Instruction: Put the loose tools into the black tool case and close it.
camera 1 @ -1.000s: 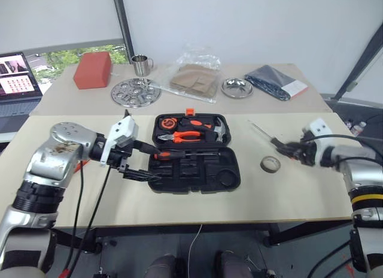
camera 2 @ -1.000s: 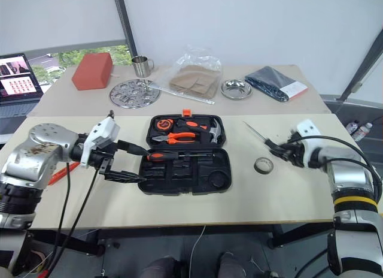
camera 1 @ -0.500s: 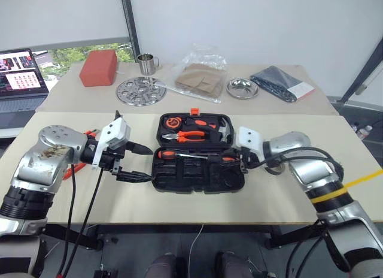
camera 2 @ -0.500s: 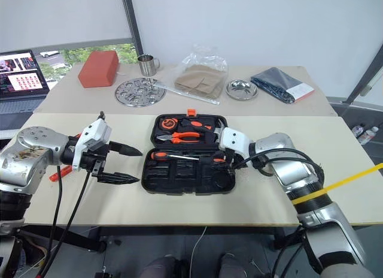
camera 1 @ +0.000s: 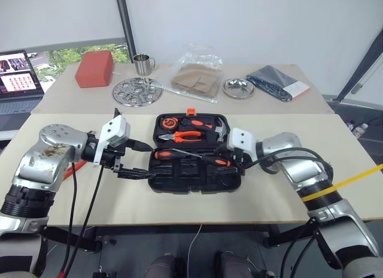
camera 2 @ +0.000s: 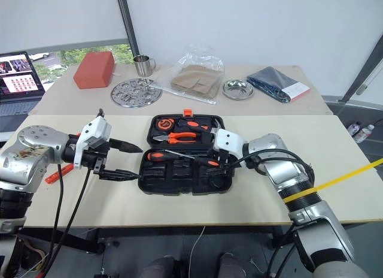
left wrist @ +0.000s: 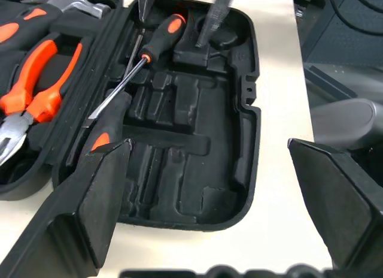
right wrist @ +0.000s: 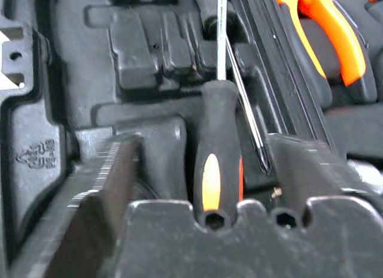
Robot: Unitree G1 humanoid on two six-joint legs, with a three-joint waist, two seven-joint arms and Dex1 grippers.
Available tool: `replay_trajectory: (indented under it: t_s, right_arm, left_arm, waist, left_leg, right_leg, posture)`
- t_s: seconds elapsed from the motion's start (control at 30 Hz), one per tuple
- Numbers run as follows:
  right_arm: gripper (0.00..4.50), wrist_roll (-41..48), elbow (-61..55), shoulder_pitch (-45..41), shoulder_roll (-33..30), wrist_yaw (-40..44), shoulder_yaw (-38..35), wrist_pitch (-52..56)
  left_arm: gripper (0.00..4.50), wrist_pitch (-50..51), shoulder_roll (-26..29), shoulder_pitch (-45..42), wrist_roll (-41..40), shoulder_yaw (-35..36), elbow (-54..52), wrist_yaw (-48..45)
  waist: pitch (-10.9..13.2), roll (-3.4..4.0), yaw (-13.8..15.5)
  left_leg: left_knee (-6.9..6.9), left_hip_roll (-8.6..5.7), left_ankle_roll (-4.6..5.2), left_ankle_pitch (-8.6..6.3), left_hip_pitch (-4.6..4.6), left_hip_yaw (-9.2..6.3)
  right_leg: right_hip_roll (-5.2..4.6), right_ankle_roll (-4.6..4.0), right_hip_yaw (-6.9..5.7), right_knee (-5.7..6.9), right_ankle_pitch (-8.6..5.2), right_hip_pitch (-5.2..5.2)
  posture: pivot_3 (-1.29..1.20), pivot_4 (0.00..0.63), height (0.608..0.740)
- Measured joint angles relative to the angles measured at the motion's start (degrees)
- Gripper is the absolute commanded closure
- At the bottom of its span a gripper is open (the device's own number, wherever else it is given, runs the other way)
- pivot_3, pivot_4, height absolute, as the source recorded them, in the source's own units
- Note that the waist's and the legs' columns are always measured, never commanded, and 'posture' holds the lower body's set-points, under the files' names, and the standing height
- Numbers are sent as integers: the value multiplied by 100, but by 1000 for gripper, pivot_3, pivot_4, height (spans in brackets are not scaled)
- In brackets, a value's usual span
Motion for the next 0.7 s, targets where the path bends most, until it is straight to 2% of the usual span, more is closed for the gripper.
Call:
replay_trajectory:
  t_s: [0.13,0.17,0.23,0.33,0.7]
  right_arm:
    - [32,-1,3,-79,74,-35,-5,7]
    - [563,-2,5,-92,76,-36,-6,8]
    - [1082,-2,25,-122,107,-43,-7,33]
    - [2107,3,70,-213,215,-99,-13,201]
    - [2107,-230,532,-398,66,71,140,556]
  left_arm:
    - [0,-36,-26,-46,8,-2,66,2]
    - [0,-50,-26,-46,13,-2,73,3]
    - [0,-60,-30,-46,21,-3,80,5]
    - [0,-80,-51,-56,38,-11,88,11]
    - [0,-156,-57,-121,44,-17,114,49]
  waist:
    - [0,0,1]
    - [0,0,1]
    - [0,0,0]
    - [0,0,-4]
    - [-2,-2,1]
  left_leg:
    - [0,0,0,0,0,0]
    - [0,0,0,0,0,0]
    - [-1,0,0,0,-1,0]
    - [-1,1,0,0,-1,0]
    - [-4,1,0,0,3,-1]
  right_leg:
    - [0,-1,0,1,0,-1]
    - [0,-1,0,0,0,-1]
    - [0,-1,0,0,0,-1]
    - [1,-2,0,1,0,-2]
    - [4,-4,2,0,-1,1]
  posture:
    - [0,150,734]
    - [0,150,734]
    - [0,150,734]
    - [0,150,734]
    - [0,150,734]
